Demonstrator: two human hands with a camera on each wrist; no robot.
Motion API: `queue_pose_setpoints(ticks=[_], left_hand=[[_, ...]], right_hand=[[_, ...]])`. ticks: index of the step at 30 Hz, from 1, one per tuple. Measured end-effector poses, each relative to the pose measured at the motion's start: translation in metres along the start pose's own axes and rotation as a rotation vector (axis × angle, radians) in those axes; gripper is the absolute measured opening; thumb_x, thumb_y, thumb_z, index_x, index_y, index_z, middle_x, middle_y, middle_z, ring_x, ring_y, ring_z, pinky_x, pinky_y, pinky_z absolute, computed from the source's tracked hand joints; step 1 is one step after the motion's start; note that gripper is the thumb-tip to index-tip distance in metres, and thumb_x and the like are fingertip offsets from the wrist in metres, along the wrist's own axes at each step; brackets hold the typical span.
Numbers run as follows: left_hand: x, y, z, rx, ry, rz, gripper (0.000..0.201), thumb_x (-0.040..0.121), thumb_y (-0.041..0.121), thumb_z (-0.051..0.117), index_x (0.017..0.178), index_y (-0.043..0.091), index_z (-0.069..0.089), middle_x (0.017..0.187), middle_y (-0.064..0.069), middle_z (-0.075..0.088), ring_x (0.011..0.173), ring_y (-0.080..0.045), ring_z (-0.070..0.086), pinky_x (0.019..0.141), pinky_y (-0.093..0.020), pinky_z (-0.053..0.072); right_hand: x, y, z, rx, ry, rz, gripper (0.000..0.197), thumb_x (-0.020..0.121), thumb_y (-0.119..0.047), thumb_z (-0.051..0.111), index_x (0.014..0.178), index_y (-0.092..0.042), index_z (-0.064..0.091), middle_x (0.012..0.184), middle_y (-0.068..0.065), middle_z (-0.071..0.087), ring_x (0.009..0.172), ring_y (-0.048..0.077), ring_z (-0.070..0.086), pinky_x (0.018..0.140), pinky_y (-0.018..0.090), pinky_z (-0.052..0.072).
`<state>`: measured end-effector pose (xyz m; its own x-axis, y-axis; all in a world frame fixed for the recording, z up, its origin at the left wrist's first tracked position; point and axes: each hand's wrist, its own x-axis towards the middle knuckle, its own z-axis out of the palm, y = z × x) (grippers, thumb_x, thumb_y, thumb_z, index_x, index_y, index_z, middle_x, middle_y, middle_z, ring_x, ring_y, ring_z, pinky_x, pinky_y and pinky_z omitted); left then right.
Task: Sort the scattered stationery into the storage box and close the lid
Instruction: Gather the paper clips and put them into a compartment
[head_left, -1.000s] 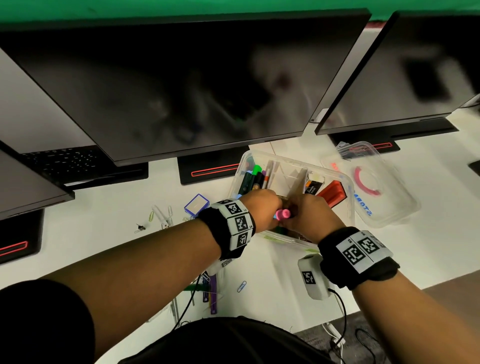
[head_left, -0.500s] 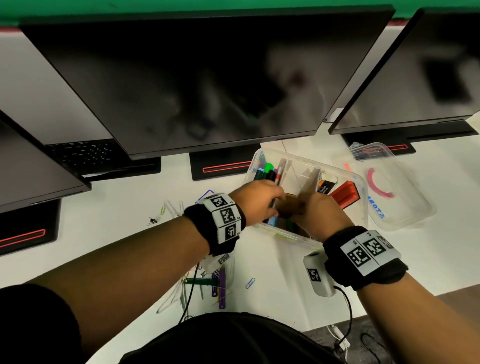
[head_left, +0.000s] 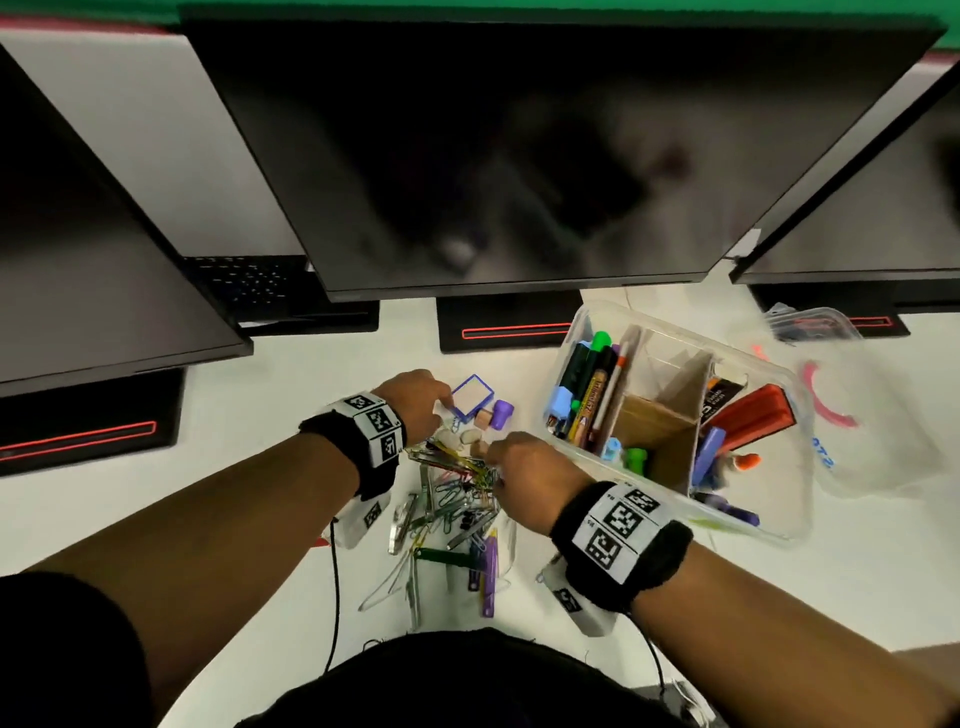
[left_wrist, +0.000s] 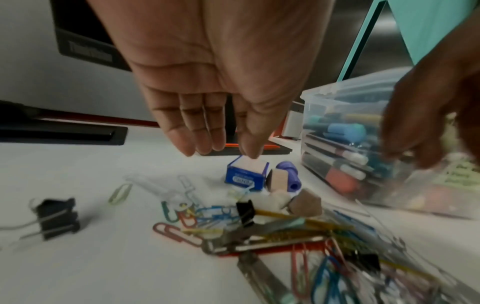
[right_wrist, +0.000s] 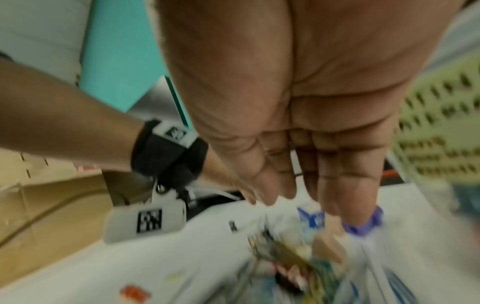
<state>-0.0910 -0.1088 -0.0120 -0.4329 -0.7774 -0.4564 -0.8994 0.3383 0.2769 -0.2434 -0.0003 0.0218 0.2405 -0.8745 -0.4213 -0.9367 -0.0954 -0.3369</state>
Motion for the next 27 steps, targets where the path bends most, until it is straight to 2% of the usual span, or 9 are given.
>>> queue_pose_setpoints(ticks=[3,6,8,10,15,19,22,24,27], left_hand=[[0.010,-0.002,0.010,-0.030,-0.003,0.005,0.041,0.088,0.020,0.055,0.129,0.023,0.052,0.135,-0.008,0.045,0.126,-0.025,0.044,0.109,-0.032,0.035],[0.022,0.005,0.017,-0.081,0.010,0.020,0.049,0.087,0.018,0.056,0.135,0.020,0.046,0.138,-0.008,0.043,0.131,-0.025,0.039,0.111,-0.032,0.032],[0.030,0.010,0.021,-0.099,0.039,0.024,0.054,0.087,0.021,0.057,0.139,0.020,0.042,0.140,-0.008,0.042,0.132,-0.025,0.039,0.111,-0.033,0.033],[0.036,0.015,0.024,-0.102,0.064,0.012,0.058,0.087,0.024,0.059,0.140,0.020,0.038,0.139,-0.009,0.043,0.131,-0.027,0.040,0.109,-0.036,0.036],[0.046,0.023,0.028,-0.087,0.071,-0.008,0.058,0.085,0.025,0.061,0.138,0.016,0.037,0.130,-0.014,0.051,0.121,-0.031,0.049,0.101,-0.040,0.044],[0.046,0.024,0.030,-0.090,0.073,-0.005,0.052,0.085,0.020,0.060,0.133,0.016,0.041,0.127,-0.013,0.053,0.116,-0.031,0.052,0.097,-0.039,0.046],[0.043,0.023,0.032,-0.097,0.072,0.006,0.049,0.084,0.019,0.060,0.130,0.016,0.043,0.125,-0.014,0.053,0.114,-0.031,0.053,0.095,-0.040,0.047],[0.038,0.021,0.035,-0.093,0.063,0.017,0.048,0.085,0.018,0.058,0.130,0.017,0.043,0.124,-0.013,0.053,0.114,-0.032,0.053,0.095,-0.040,0.047],[0.031,0.016,0.040,-0.095,0.058,0.031,0.049,0.083,0.014,0.059,0.129,0.017,0.043,0.124,-0.013,0.053,0.114,-0.030,0.053,0.095,-0.039,0.047]], right_hand=[[0.025,0.004,0.027,-0.099,-0.068,0.058,0.051,0.082,-0.006,0.044,0.134,-0.007,0.044,0.132,0.017,0.049,0.119,0.032,0.047,0.097,0.035,0.043],[0.041,0.006,0.035,-0.310,-0.109,0.128,0.059,0.091,-0.012,0.039,0.146,0.000,0.020,0.154,0.021,0.015,0.143,0.038,0.012,0.115,0.042,0.021],[0.049,0.004,0.033,-0.413,-0.115,0.174,0.061,0.095,-0.016,0.035,0.147,0.003,0.010,0.156,0.022,0.004,0.144,0.041,-0.001,0.120,0.046,0.009],[0.057,0.007,0.033,-0.394,-0.074,0.248,0.062,0.096,-0.017,0.036,0.148,0.002,0.007,0.156,0.022,0.003,0.144,0.042,-0.003,0.120,0.048,0.007],[0.071,0.013,0.039,0.215,0.059,0.376,0.074,0.089,-0.010,0.046,0.150,-0.009,0.005,0.158,0.014,-0.001,0.145,0.033,0.013,0.118,0.041,0.023],[0.076,0.019,0.048,0.225,0.117,0.308,0.070,0.084,-0.007,0.049,0.146,-0.008,0.019,0.150,0.016,0.019,0.132,0.034,0.037,0.109,0.040,0.037],[0.073,0.023,0.053,0.183,0.165,0.255,0.050,0.084,-0.005,0.049,0.133,-0.005,0.039,0.133,0.014,0.039,0.114,0.031,0.051,0.097,0.037,0.045],[0.067,0.024,0.054,0.129,0.169,0.207,0.035,0.088,-0.003,0.046,0.123,-0.004,0.047,0.121,0.013,0.047,0.105,0.029,0.053,0.091,0.034,0.046],[0.065,0.027,0.057,0.086,0.148,0.176,0.029,0.092,-0.001,0.040,0.119,-0.002,0.051,0.117,0.014,0.049,0.106,0.029,0.051,0.095,0.035,0.045]])
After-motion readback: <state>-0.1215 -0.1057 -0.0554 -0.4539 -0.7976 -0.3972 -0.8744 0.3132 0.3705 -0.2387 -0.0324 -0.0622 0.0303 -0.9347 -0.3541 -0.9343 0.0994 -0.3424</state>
